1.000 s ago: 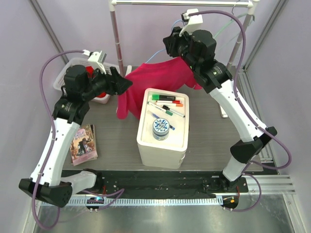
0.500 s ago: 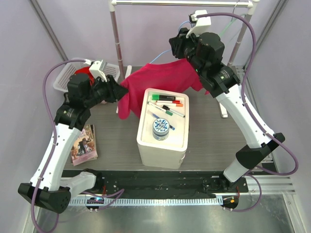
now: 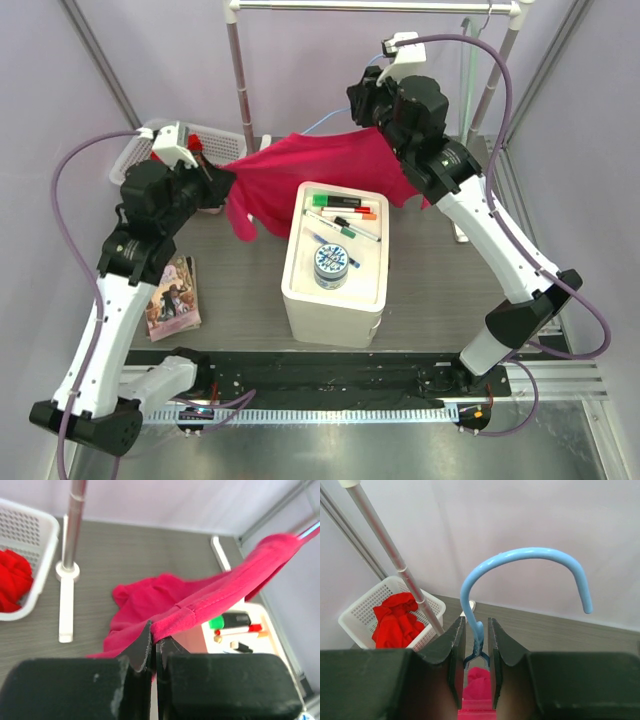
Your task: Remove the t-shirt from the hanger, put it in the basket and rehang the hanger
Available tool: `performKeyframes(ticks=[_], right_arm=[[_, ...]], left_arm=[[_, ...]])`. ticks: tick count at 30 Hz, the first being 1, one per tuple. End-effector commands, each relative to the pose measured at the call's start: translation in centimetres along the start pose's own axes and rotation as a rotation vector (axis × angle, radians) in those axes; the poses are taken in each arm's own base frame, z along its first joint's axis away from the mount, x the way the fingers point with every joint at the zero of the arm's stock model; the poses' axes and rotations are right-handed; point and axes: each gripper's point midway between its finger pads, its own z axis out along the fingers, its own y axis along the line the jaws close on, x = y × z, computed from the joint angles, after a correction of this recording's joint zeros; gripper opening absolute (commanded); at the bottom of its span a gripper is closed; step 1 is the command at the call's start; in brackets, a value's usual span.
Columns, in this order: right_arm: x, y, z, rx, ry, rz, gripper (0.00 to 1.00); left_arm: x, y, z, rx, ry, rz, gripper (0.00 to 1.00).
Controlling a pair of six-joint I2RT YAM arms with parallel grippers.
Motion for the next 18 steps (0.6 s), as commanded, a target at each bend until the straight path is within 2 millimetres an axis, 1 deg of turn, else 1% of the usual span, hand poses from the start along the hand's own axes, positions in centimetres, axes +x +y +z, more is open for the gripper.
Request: performKeyframes(ticks=[1, 3, 4, 6, 7, 9, 12, 14, 15, 16, 18], right_arm=[[-4.2, -0.7, -1.0, 0.037, -0.144, 0.04, 0.01], [-3.6, -0.8, -0.8, 0.047, -0.14, 0.04, 0.01], [-3.3, -0.9, -0.6, 0.052, -0.139, 0.04, 0.01], [-3.0, -1.5, -0.5, 0.079, -0.142, 0.045, 0.01], [-3.0, -1.7, -0.4, 0.087, -0.145, 0.051, 0.01], [-3.0, -2.6, -0.3, 0.11, -0.148, 0.077, 0.01], [-3.0, -3.3, -0.2, 0.126, -0.152, 0.13, 0.01], [-3.5, -4.3, -0.5, 0.142, -0.163, 0.169, 0.01], [-3.4, -4.2, -0.5, 0.128, -0.161, 0.2, 0.01], [-3.7, -4.9, -0.6, 0.138, -0.168, 0.215, 0.01], [-3.5, -5.3, -0.7, 0.13, -0.163, 0.252, 0.01]], left_arm=[[-7.0, -1.4, -4.4, -0.003, -0.293, -0.031, 0.0], [-8.1, -1.9, -5.5, 0.02, -0.343, -0.04, 0.0], [-8.7, -2.4, -6.5, 0.038, -0.377, -0.04, 0.0], [-9.3, -2.8, -7.6, 0.052, -0.408, -0.035, 0.0], [-9.6, -2.4, -8.3, 0.025, -0.428, -0.039, 0.0], [-9.8, -1.9, -8.9, -0.006, -0.438, -0.035, 0.0], [-9.2, -1.0, -9.1, -0.056, -0.417, -0.029, 0.0], [-8.6, 0.0, -9.0, -0.102, -0.405, -0.032, 0.0], [-8.3, 1.0, -8.9, -0.148, -0.407, -0.038, 0.0], [-8.0, 1.4, -9.0, -0.169, -0.404, -0.042, 0.0], [-7.5, 2.4, -9.0, -0.214, -0.399, -0.044, 0.0]])
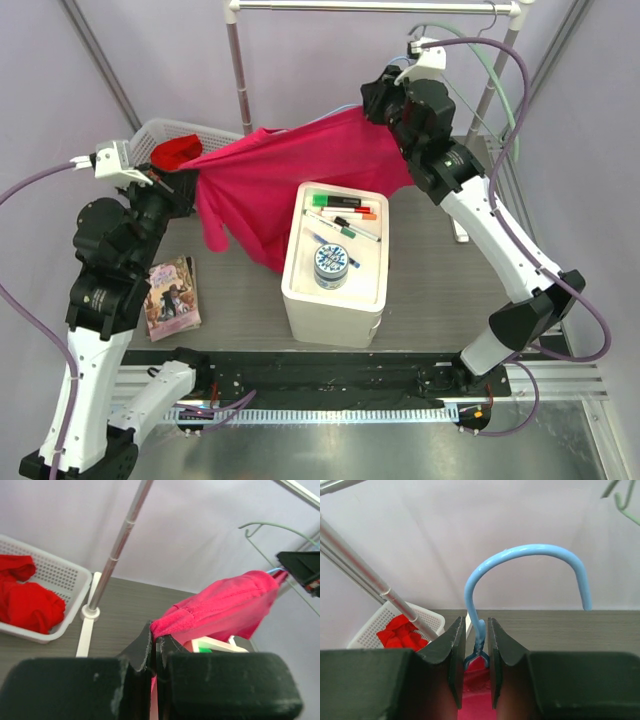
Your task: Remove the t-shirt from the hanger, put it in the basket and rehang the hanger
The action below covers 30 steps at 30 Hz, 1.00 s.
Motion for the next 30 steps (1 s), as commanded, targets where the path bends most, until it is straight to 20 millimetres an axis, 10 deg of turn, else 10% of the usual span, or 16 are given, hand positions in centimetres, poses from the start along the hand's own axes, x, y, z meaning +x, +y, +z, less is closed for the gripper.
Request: performKeyframes(ticks=[1, 8, 19, 30], right_arm=[[-4.8, -2.2, -1.3, 0.028, -0.122, 0.129, 0.01], [-5.6, -3.9, -1.8, -0.062, -0.124, 0.312, 0.01], [-7.4, 1.6, -1.3, -0.323, -0.095, 0.486, 0.01], [-4.7, 8.0, -1.1, -0.44, 0.005, 0.501, 0.01]], left_arm=[[-1.1, 3.1, -0.5, -0.166, -0.069, 0.016, 0.0], [0.8, 4.4, 0.3, -0.22, -0.002, 0.032, 0.0], [5.7, 1.3, 4.6, -0.04, 0.196, 0.001, 0.0], [6.5, -1.0, 7.6, 0.06, 0.237, -0.064, 0.0]])
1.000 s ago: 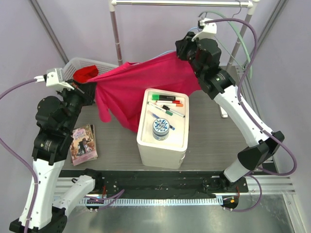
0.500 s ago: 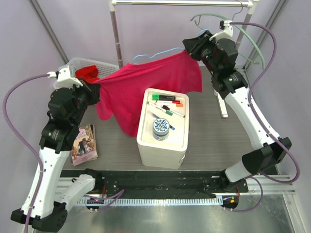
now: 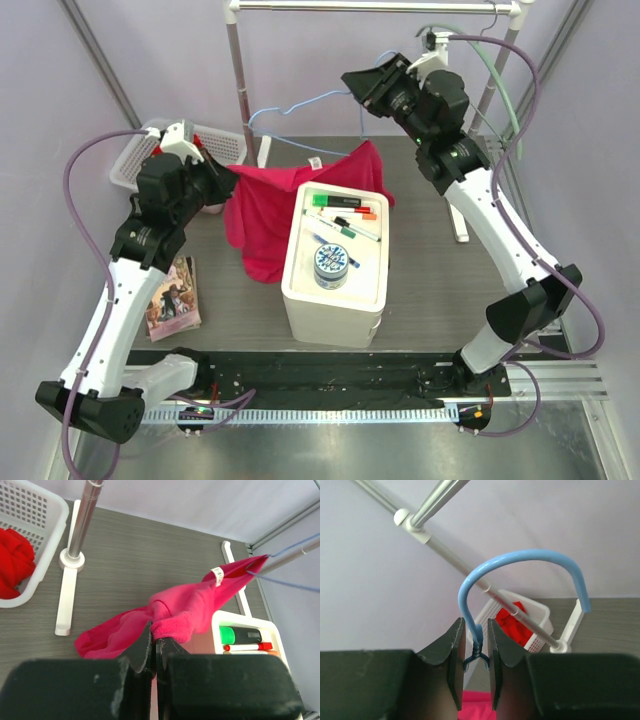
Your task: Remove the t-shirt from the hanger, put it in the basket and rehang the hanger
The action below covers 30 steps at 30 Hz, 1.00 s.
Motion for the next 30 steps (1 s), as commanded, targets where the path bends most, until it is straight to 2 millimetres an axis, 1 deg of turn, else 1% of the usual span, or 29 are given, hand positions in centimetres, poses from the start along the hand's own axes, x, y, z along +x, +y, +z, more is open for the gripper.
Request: performKeyframes(ticks=[1, 2, 3, 4, 5, 6, 7, 8, 9, 10, 11, 12, 13, 16, 17, 19, 20, 21, 22, 23, 24, 25, 26, 27, 28, 29, 30], right_arm=[[-0.9, 5.8, -0.1, -0.152, -0.031, 0.014, 0.01], [0.0, 6.6, 0.1, -0.167, -0.012, 0.015, 0.01], [0.1, 7.0, 0.0, -0.175, -0.01, 0.012, 0.01], [0.1, 7.6, 0.0, -0.19, -0.009, 0.003, 0.01], [0.2, 7.9, -0.1, -0.195, -0.008, 0.0, 0.01], [-0.1, 8.2, -0.4, -0.201, -0.013, -0.005, 0.01], [0.1, 7.8, -0.6, -0.182, -0.004, -0.022, 0.01], [-0.2, 7.8, -0.8, -0.177, -0.012, -0.035, 0.01], [-0.9, 8.2, -1.4, -0.178, -0.026, -0.044, 0.01], [-1.0, 8.1, -1.7, -0.172, -0.03, -0.056, 0.01], [-1.3, 8.2, -1.9, -0.172, -0.038, -0.068, 0.01], [-1.6, 8.5, -2.2, -0.18, -0.045, -0.074, 0.01], [-2.0, 8.9, -2.7, -0.188, -0.049, -0.081, 0.01], [-2.4, 9.2, -3.3, -0.192, -0.056, -0.091, 0.01], [-2.5, 9.2, -3.5, -0.189, -0.061, -0.095, 0.01], [-2.7, 9.0, -3.8, -0.177, -0.067, -0.107, 0.01], [-2.6, 8.8, -3.8, -0.17, -0.064, -0.112, 0.01], [-2.4, 8.7, -3.8, -0.169, -0.058, -0.124, 0.01], [-2.2, 8.5, -3.8, -0.163, -0.048, -0.13, 0.01], [-2.1, 8.5, -3.8, -0.162, -0.045, -0.136, 0.01], [-2.0, 8.4, -3.8, -0.162, -0.039, -0.146, 0.01], [-1.7, 8.1, -3.7, -0.154, -0.029, -0.167, 0.01], [-1.6, 7.9, -3.7, -0.149, -0.024, -0.18, 0.01], [-1.5, 7.8, -3.7, -0.145, -0.021, -0.194, 0.01], [-1.1, 7.3, -3.6, -0.133, -0.004, -0.23, 0.01], [-1.1, 7.0, -3.6, -0.125, 0.001, -0.248, 0.01], [-0.7, 6.6, -3.5, -0.112, 0.017, -0.266, 0.01]], left_arm=[[-3.7, -2.7, -0.4, 0.103, -0.1, -0.015, 0.0], [-3.8, -2.5, -0.4, 0.092, -0.106, -0.011, 0.0], [-3.7, -2.2, -0.4, 0.075, -0.101, -0.008, 0.0], [-4.2, -2.1, -0.8, 0.062, -0.112, 0.012, 0.0], [-4.9, -1.0, -1.0, -0.004, -0.139, 0.021, 0.0], [-5.5, -0.6, -1.8, -0.033, -0.161, 0.029, 0.0], [-6.0, 0.1, -2.8, -0.084, -0.17, 0.046, 0.0], [-6.7, 0.7, -3.7, -0.126, -0.198, 0.048, 0.0], [-7.6, 2.5, -4.8, -0.228, -0.251, 0.038, 0.0], [-9.0, 2.6, -7.1, -0.245, -0.329, 0.018, 0.0], [-8.7, 3.4, -7.6, -0.271, -0.352, 0.009, 0.0], [-9.2, 3.7, -8.3, -0.282, -0.397, -0.001, 0.0], [-9.5, 3.6, -9.5, -0.265, -0.437, -0.011, 0.0], [-8.6, 3.4, -8.7, -0.238, -0.418, -0.012, 0.0], [-7.8, 3.6, -7.9, -0.245, -0.38, -0.011, 0.0], [-7.1, 3.1, -7.0, -0.211, -0.338, -0.018, 0.0], [-6.6, 2.9, -5.9, -0.2, -0.309, -0.016, 0.0], [-6.3, 2.4, -5.4, -0.175, -0.285, -0.015, 0.0], [-5.7, 1.3, -4.7, -0.12, -0.238, -0.005, 0.0], [-4.8, 0.8, -3.1, -0.094, -0.179, 0.004, 0.0], [-3.8, 0.6, -2.4, -0.076, -0.116, 0.016, 0.05], [-4.4, -0.3, -2.3, -0.045, -0.104, 0.027, 0.1], [-3.8, -0.8, -2.1, -0.021, -0.065, 0.027, 0.14], [-3.3, -0.6, -1.6, -0.033, -0.037, 0.029, 0.28], [-3.6, -0.7, -1.8, -0.033, -0.044, 0.027, 0.39], [-4.0, -0.9, -2.4, -0.027, -0.061, 0.032, 0.55], [-4.2, -1.0, -2.7, -0.018, -0.068, 0.037, 0.61]])
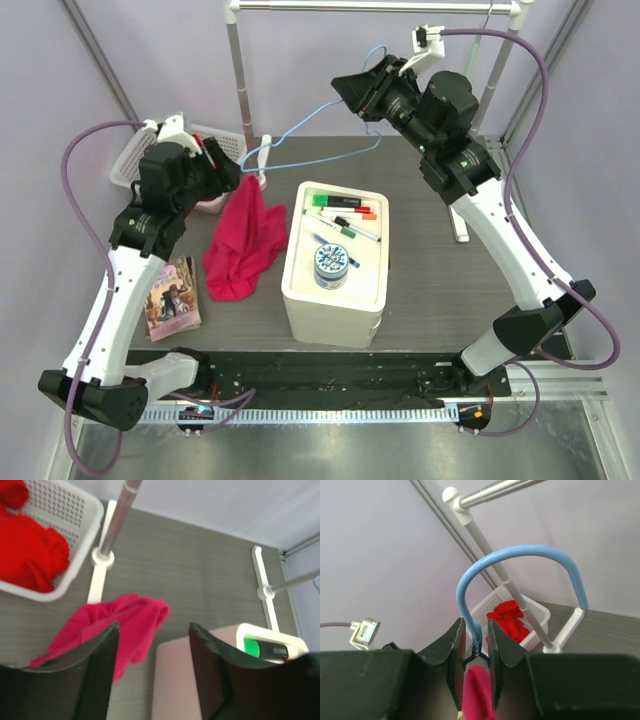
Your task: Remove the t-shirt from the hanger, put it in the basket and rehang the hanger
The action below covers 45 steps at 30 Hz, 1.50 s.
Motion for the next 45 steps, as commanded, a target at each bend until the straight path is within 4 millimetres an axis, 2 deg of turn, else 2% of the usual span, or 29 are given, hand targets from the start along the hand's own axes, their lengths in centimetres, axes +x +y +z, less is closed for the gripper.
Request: performKeyframes(ticks=[1, 2, 6, 10, 14, 16, 18, 19, 20, 21, 23, 25, 31, 33, 37, 41, 45], right_arm=[[-0.8, -0.2, -0.7, 0.013, 0.005, -0.15, 0.01], [-0.5, -0.5, -0.5, 0.019, 0.014, -0.168, 0.01], [0.1, -1.4, -0.2, 0.032, 0.037, -0.241, 0.01], [0.6, -0.5, 0.0, -0.037, 0.062, -0.302, 0.01], [1.1, -0.4, -0.2, -0.067, 0.08, -0.361, 0.01], [0.9, -0.1, -0.3, -0.077, 0.079, -0.368, 0.01], [1.1, 0.2, -0.3, -0.093, 0.084, -0.365, 0.01], [1.3, 0.6, -0.3, -0.104, 0.084, -0.365, 0.01], [1.3, 1.0, -0.4, -0.117, 0.082, -0.369, 0.01], [1.5, 1.1, -0.3, -0.126, 0.085, -0.374, 0.01], [1.7, 1.6, -0.4, -0.137, 0.086, -0.378, 0.01], [1.6, 1.9, -0.5, -0.145, 0.086, -0.377, 0.01], [1.6, 2.6, -1.3, -0.171, 0.085, -0.381, 0.01], [1.7, 2.9, -1.5, -0.186, 0.088, -0.383, 0.01], [1.9, 2.9, -2.0, -0.191, 0.094, -0.391, 0.01], [1.6, 3.1, -2.1, -0.192, 0.083, -0.388, 0.01], [1.4, 3.5, -2.1, -0.204, 0.075, -0.376, 0.01]], left_arm=[[-2.9, -2.5, -4.0, 0.121, -0.064, 0.014, 0.7], [-3.3, -2.7, -4.5, 0.129, -0.078, 0.019, 0.75], [-4.6, -5.4, -7.6, 0.275, -0.089, 0.033, 0.8], [-6.1, -10.0, -10.9, 0.517, -0.092, 0.029, 0.81], [-7.9, -11.7, -13.2, 0.604, -0.138, -0.016, 0.84], [-7.7, -13.3, -14.1, 0.706, -0.107, -0.018, 0.84], [-7.0, -14.9, -13.5, 0.8, -0.04, -0.05, 0.83], [-6.0, -16.0, -14.2, 0.899, 0.031, -0.041, 0.79], [-5.5, -16.5, -12.9, 0.931, 0.067, -0.047, 0.73], [-5.1, -16.8, -12.7, 0.953, 0.094, -0.055, 0.72], [-4.7, -16.8, -10.9, 0.929, 0.113, -0.069, 0.67], [-4.4, -17.2, -10.3, 0.931, 0.13, -0.093, 0.62], [-2.5, -18.3, -8.8, 0.944, 0.168, -0.11, 0.61], [-2.2, -18.5, -8.7, 0.954, 0.169, -0.116, 0.6], [-1.2, -19.0, -8.6, 0.976, 0.207, -0.137, 0.44], [-0.4, -19.4, -8.7, 0.995, 0.245, -0.155, 0.34], [-0.5, -20.0, -8.9, 1.013, 0.251, -0.171, 0.32]])
